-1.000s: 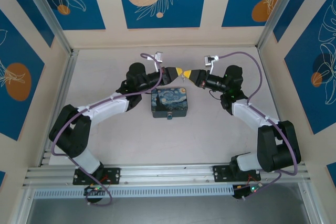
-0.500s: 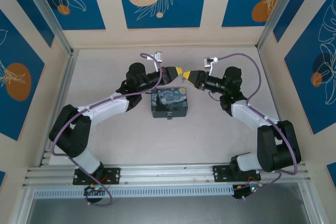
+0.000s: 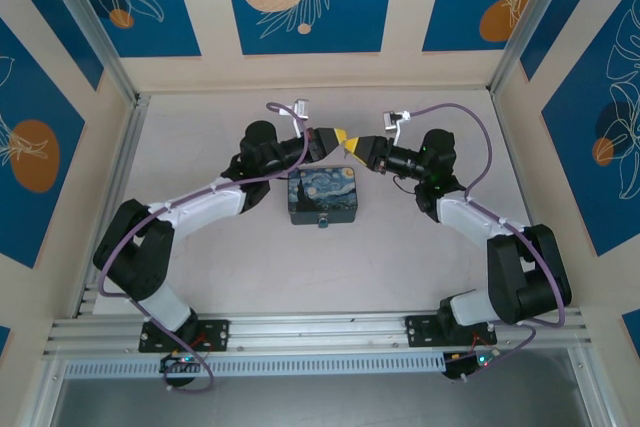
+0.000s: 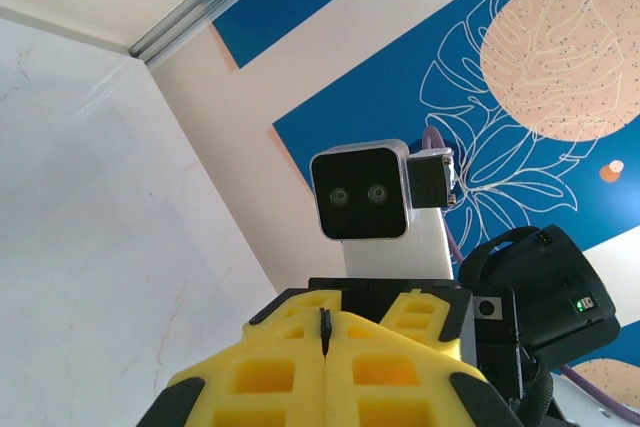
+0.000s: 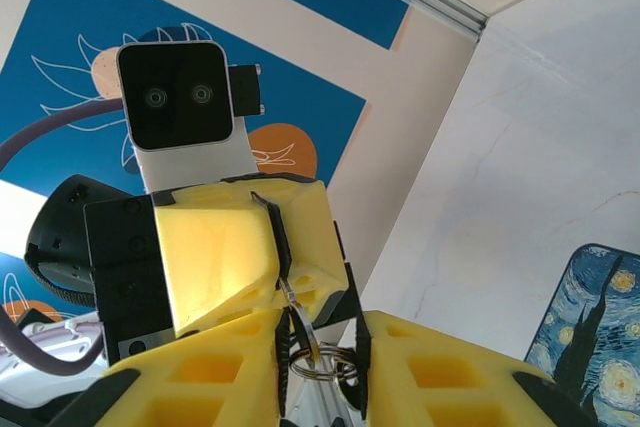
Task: Unlock the padlock with the key
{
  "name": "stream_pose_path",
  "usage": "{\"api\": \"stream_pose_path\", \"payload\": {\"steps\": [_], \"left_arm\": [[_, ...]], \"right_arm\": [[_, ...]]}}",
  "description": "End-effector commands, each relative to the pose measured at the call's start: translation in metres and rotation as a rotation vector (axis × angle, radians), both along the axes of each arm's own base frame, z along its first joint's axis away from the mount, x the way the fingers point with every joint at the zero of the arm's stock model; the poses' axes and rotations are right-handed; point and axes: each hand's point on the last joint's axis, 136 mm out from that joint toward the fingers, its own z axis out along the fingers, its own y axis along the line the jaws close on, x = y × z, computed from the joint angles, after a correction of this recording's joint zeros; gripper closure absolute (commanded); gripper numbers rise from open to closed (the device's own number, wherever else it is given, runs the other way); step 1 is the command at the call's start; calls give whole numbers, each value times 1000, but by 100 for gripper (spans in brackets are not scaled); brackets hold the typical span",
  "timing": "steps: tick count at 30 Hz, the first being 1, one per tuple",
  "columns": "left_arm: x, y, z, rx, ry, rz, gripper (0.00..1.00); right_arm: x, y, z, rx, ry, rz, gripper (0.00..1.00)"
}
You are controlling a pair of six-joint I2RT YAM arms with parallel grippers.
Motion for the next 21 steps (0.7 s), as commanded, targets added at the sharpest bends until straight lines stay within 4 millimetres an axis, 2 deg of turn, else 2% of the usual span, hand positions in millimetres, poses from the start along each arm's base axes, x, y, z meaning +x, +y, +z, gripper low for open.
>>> {"api": "stream_pose_path", "payload": {"steps": [1,15,19,21], "left_arm": [[3,3,3,-20,-17,15,100],[1,6,-4,-12,-11,25,100],[1,6,-3,-12,-11,28,100],[2,7,-3,-12,-11,32,100]], "right_arm": [[1,1,3,7,-18,-5,80],[6,-8,3,10,-10,-31,88],[7,-9,2,9,-6,-34,93],[7,-10,0,8,-3,-35,99]]}}
